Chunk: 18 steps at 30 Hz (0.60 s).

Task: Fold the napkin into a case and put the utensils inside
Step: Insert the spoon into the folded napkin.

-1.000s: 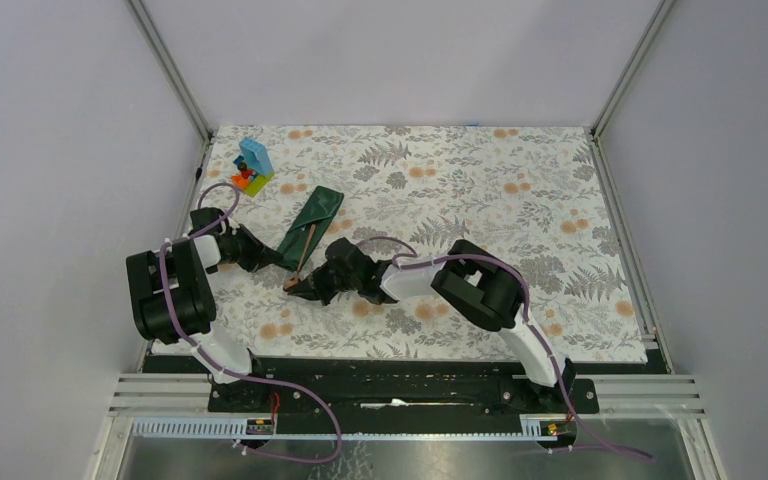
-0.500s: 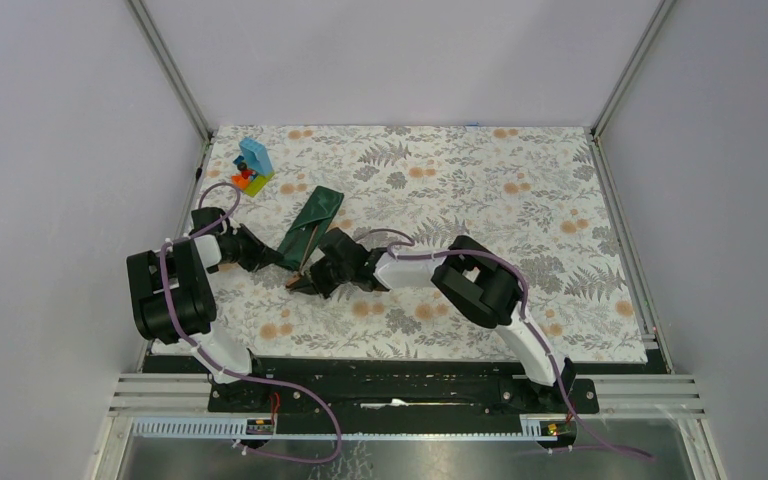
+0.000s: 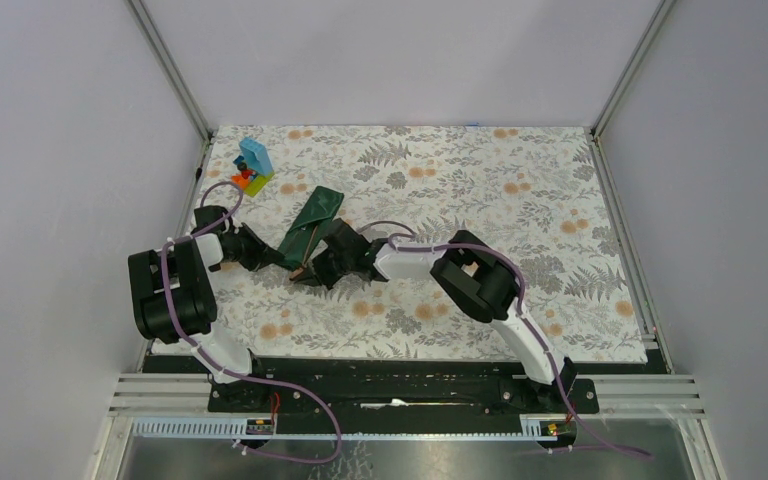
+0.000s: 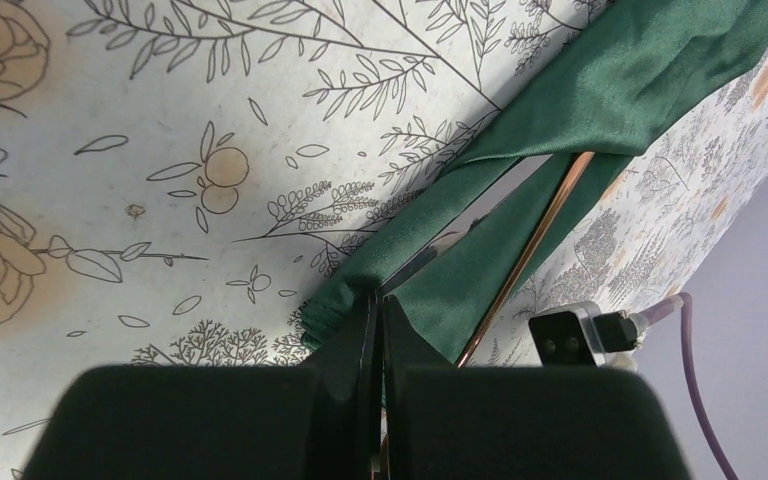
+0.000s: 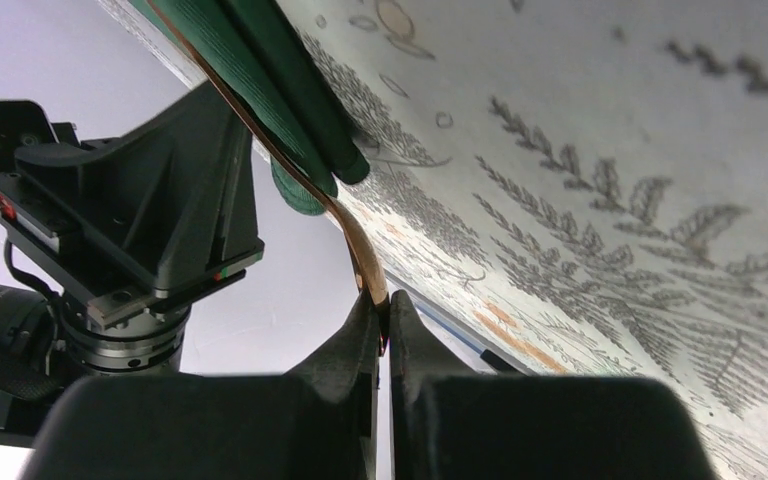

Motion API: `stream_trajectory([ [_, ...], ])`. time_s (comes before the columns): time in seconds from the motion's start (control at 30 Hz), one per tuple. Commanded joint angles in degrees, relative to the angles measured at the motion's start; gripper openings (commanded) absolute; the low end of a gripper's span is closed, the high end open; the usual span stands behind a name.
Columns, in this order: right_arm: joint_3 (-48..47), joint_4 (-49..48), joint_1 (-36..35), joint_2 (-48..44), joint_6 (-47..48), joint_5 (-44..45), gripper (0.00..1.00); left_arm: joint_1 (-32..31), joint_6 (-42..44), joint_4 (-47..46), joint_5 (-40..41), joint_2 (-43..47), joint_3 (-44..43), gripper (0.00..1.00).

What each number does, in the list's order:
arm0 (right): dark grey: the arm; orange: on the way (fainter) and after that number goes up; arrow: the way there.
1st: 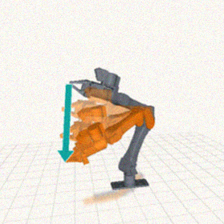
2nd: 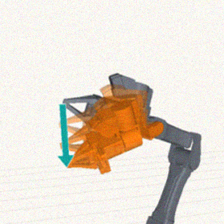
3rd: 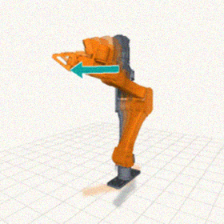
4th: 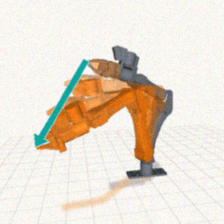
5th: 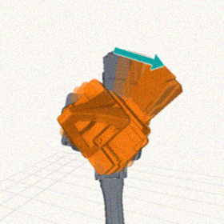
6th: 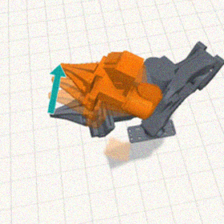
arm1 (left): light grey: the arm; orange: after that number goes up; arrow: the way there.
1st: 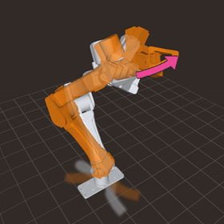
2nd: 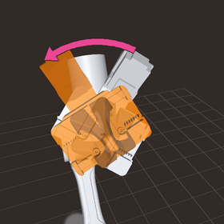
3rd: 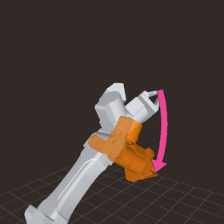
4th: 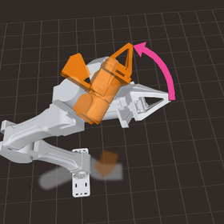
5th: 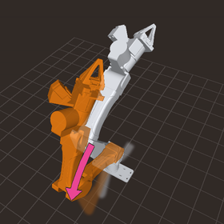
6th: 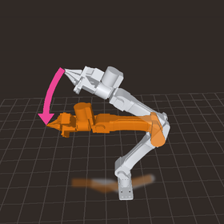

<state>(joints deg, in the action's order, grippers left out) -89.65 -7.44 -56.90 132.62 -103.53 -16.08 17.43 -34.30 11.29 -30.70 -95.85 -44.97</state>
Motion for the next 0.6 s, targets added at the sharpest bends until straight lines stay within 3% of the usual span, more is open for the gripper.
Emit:
stream_trajectory([
  [0.0, -3.8, 1.2, 1.6, 1.3, 1.2, -1.5, 0.0, -0.1, 2.6, 5.2, 7.8, -0.9, 0.5, 0.0],
  [0.33, -7.5, 1.1, 3.4, 4.3, 2.0, -2.4, 0.0, -0.4, 2.4, 5.7, 9.1, -1.0, 0.7, 0.0],
  [0.57, -0.4, -2.3, 3.7, 0.8, 0.9, -3.9, 0.0, -0.6, 2.5, 6.0, 9.2, -1.5, 0.0, 0.0],
])
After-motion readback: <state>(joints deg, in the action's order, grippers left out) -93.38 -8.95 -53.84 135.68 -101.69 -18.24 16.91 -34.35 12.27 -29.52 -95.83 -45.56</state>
